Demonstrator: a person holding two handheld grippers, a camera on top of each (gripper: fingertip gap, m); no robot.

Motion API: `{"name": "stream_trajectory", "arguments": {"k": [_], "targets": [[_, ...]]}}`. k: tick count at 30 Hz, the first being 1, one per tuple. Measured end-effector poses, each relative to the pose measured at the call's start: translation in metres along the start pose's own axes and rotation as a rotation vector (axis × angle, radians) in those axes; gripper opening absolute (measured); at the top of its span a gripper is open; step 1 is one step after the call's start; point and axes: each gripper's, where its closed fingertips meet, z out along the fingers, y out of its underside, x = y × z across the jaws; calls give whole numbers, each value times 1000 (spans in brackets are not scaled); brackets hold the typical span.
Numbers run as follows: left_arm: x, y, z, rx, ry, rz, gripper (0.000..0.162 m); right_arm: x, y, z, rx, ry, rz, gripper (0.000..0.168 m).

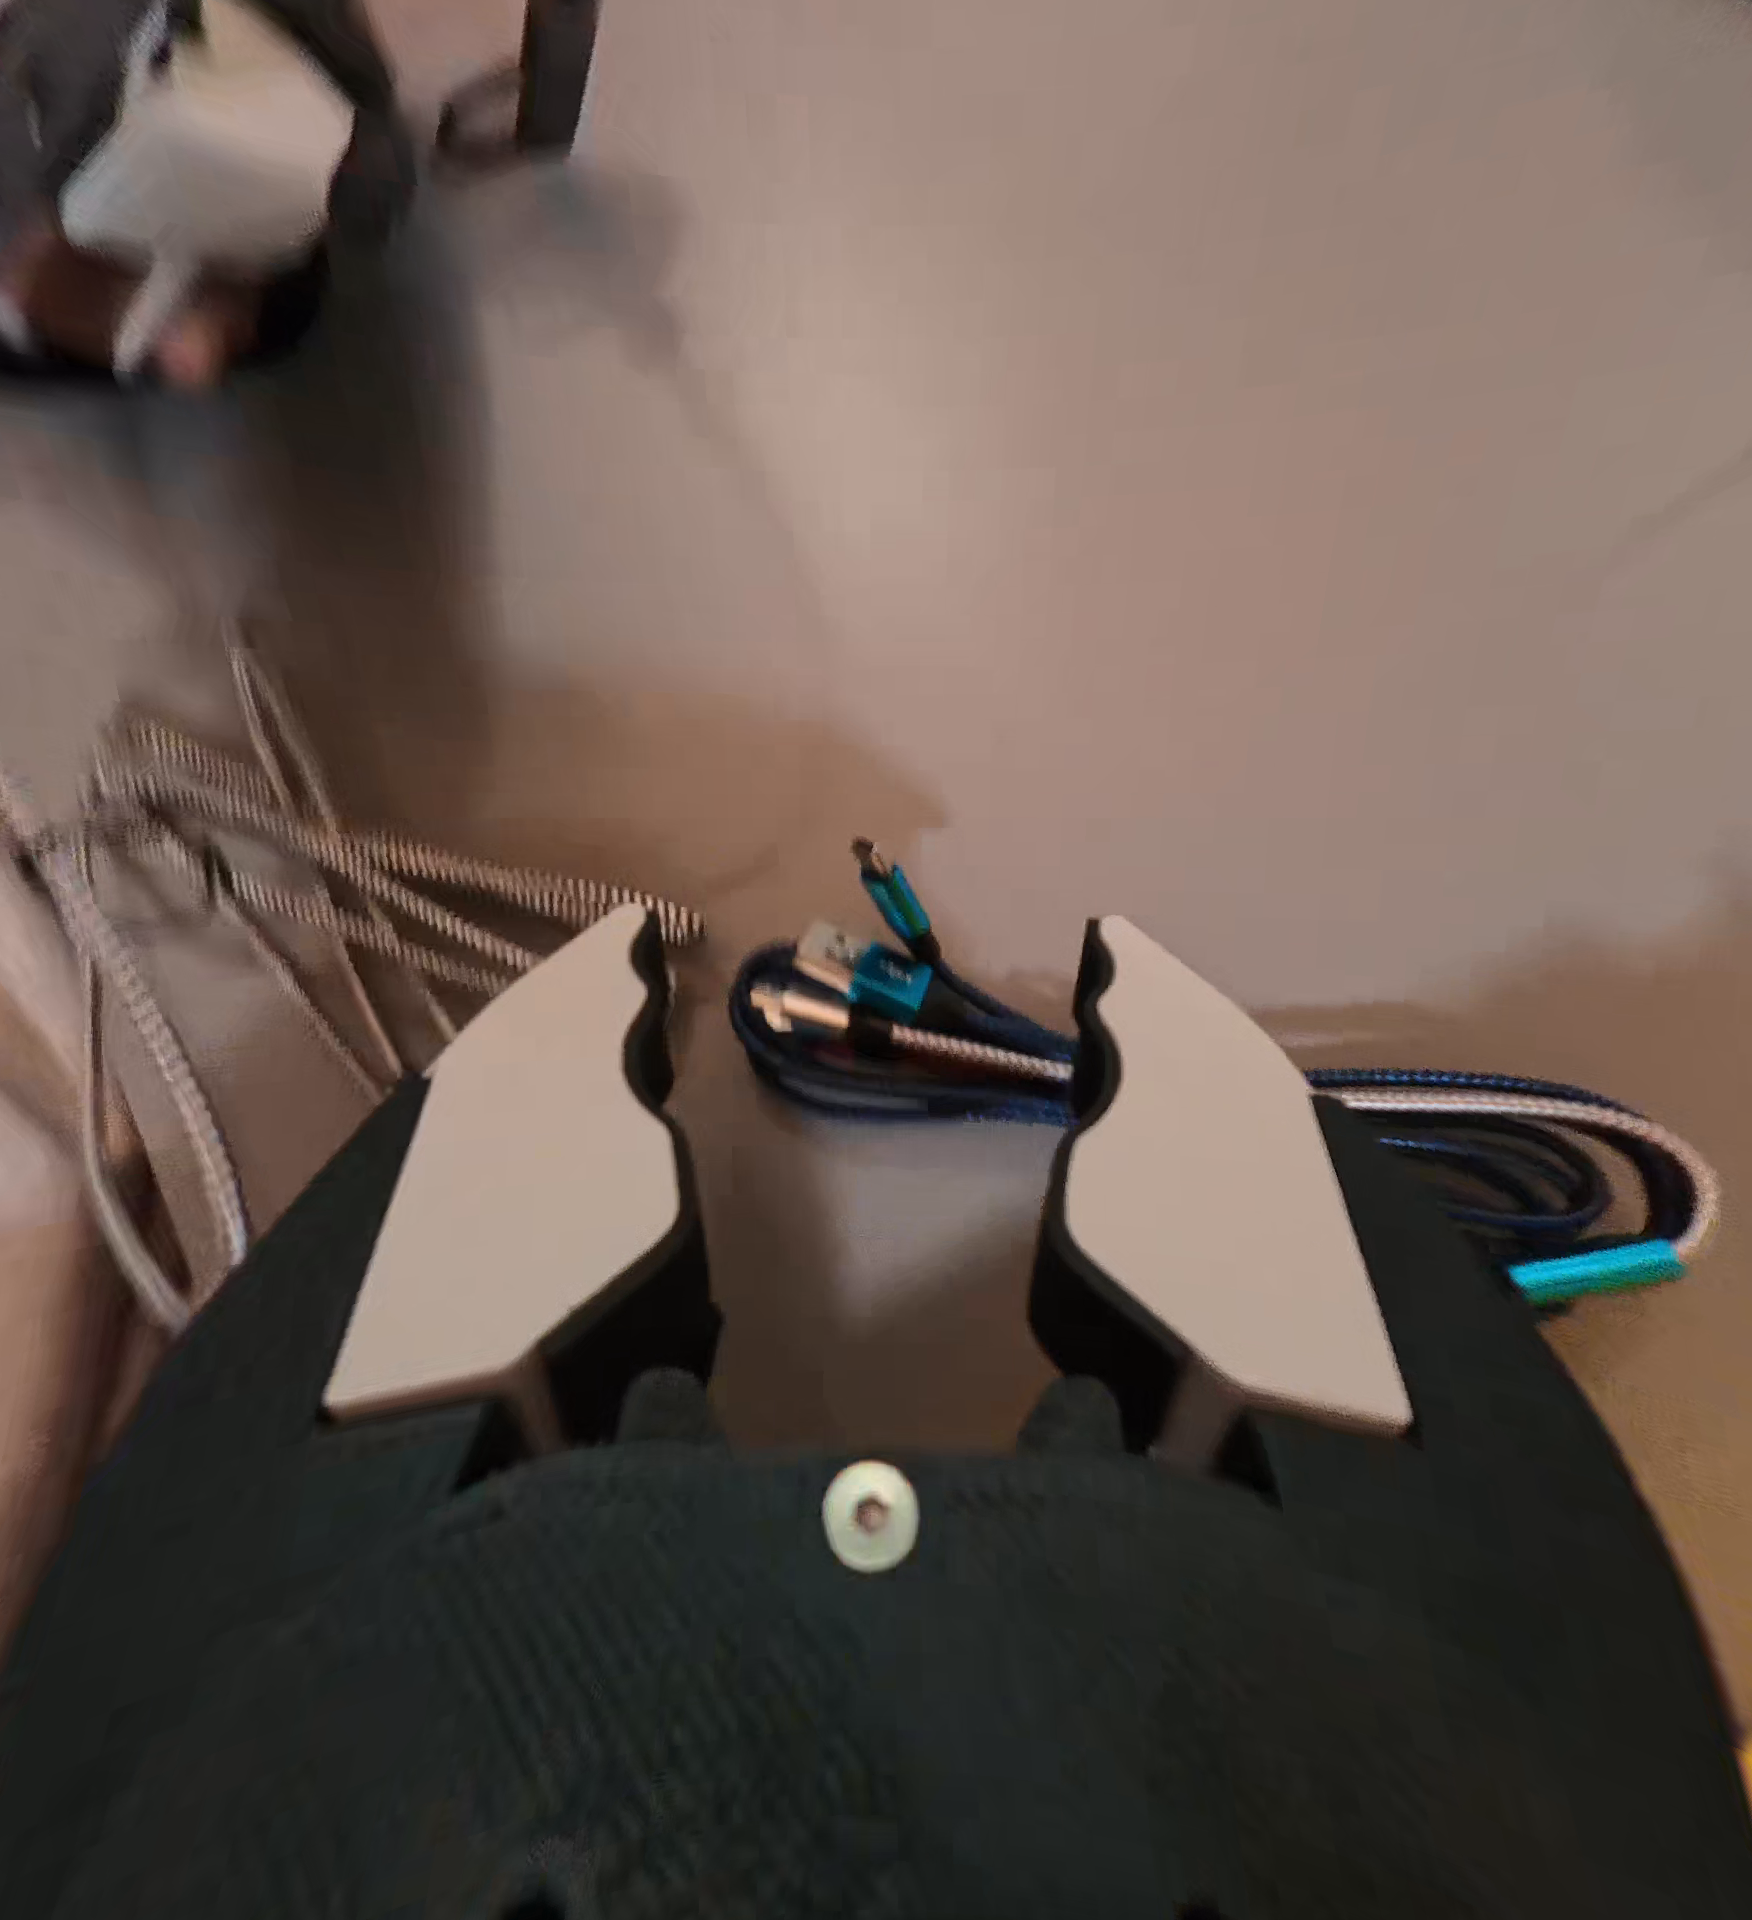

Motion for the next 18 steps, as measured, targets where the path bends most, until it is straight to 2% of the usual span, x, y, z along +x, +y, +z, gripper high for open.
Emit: {"name": "stream_trajectory", "arguments": {"k": [2, 3, 5, 8, 9, 11, 18], "targets": [[0, 0, 0, 3, -2, 0, 8, 1, -14, 2, 113, 73, 134, 75], [0, 0, -1, 4, -2, 1, 8, 2, -18, 3, 168, 120, 205, 64], [0, -1, -1, 5, -2, 0, 8, -3, -20, 6, 236, 169, 274, 55], [0, 0, 0, 3, -1, -1, 8, 8, -5, 9, 144, 344, 205, 46], [-1, 0, 0, 2, -3, 0, 8, 13, -2, 9, 124, 386, 174, 38], [-1, 0, 0, 2, -5, 1, 8, 14, 0, 14, 114, 383, 148, 20], [-1, 0, 0, 3, -11, 5, 8, 6, 7, 29, 107, 253, 123, 10]]}}
